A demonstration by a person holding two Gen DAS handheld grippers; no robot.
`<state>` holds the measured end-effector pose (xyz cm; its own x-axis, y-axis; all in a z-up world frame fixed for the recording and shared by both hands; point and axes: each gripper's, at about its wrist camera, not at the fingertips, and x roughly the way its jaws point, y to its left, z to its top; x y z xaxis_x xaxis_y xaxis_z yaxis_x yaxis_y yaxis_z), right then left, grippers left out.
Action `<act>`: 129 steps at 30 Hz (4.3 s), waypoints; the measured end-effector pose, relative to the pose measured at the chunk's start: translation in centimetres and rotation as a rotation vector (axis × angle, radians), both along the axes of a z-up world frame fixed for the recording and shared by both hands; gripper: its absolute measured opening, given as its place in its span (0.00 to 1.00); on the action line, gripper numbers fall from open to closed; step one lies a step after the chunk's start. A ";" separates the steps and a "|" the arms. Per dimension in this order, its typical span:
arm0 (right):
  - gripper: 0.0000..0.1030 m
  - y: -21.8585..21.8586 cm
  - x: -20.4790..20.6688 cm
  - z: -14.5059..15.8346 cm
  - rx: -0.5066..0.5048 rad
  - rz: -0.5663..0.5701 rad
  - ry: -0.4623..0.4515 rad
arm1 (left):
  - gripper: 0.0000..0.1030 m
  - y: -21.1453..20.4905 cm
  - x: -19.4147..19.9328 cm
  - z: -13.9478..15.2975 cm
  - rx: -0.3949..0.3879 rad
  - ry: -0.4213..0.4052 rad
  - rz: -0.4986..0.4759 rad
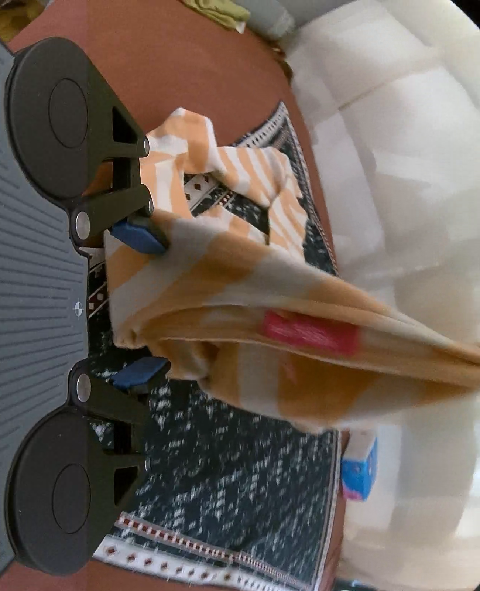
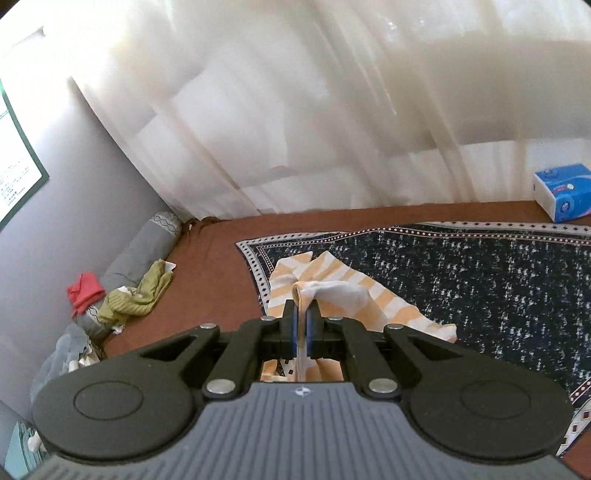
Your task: Fold clothes
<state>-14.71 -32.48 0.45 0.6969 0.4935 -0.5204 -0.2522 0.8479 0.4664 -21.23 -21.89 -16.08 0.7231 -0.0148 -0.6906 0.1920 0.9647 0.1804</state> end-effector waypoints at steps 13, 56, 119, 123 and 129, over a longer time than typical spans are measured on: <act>0.05 -2.7 -0.2 0.3 0.019 -0.051 -0.026 | 0.00 7.9 2.5 4.7 -0.218 -0.025 0.076; 0.64 9.2 18.0 -13.8 -0.653 0.859 0.177 | 0.03 18.1 12.8 1.5 -0.155 0.146 -0.030; 0.08 0.2 9.0 -1.9 -0.269 0.297 -0.034 | 0.10 14.0 12.8 1.3 -0.136 0.090 -0.104; 0.08 -0.7 8.2 -1.2 -0.253 0.248 -0.066 | 0.05 16.8 12.2 5.0 -0.208 0.029 -0.032; 0.07 -2.4 6.0 2.7 -0.197 0.177 -0.192 | 0.04 19.9 10.4 16.0 -0.289 -0.222 0.016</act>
